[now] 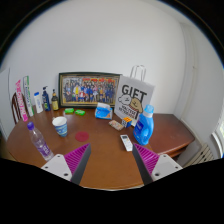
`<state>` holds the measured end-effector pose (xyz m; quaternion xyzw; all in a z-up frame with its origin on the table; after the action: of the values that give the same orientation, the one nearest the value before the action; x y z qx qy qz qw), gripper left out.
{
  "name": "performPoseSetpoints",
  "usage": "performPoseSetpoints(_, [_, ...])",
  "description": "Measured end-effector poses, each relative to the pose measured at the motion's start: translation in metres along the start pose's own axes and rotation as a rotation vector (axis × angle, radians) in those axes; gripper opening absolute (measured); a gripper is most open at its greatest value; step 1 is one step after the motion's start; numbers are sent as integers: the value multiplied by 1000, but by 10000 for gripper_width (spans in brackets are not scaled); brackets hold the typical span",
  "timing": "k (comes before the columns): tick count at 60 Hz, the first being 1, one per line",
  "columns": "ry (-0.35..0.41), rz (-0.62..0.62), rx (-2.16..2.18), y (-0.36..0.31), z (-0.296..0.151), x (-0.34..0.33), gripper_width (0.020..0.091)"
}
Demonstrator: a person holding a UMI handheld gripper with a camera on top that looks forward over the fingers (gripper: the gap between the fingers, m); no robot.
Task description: Pour water
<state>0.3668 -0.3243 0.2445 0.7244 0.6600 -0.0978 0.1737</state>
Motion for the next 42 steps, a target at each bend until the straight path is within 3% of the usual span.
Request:
performPoseSetpoints(17, [-33, -50, 3, -47, 32, -5, 851])
performPoseSetpoints(42, [-14, -275, 42, -264, 75, 2, 857])
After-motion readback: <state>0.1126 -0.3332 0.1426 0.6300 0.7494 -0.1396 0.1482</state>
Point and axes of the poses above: the point between the fingertips, and its own axes, seen from behind it with the camera up: y to the right, z down, x forward, the way the camera looks, the point moved 2 cm from there along -x, backward, against the way the camera looks, and after that the axes turned 8 degrees about y, right-handed, at the moved point
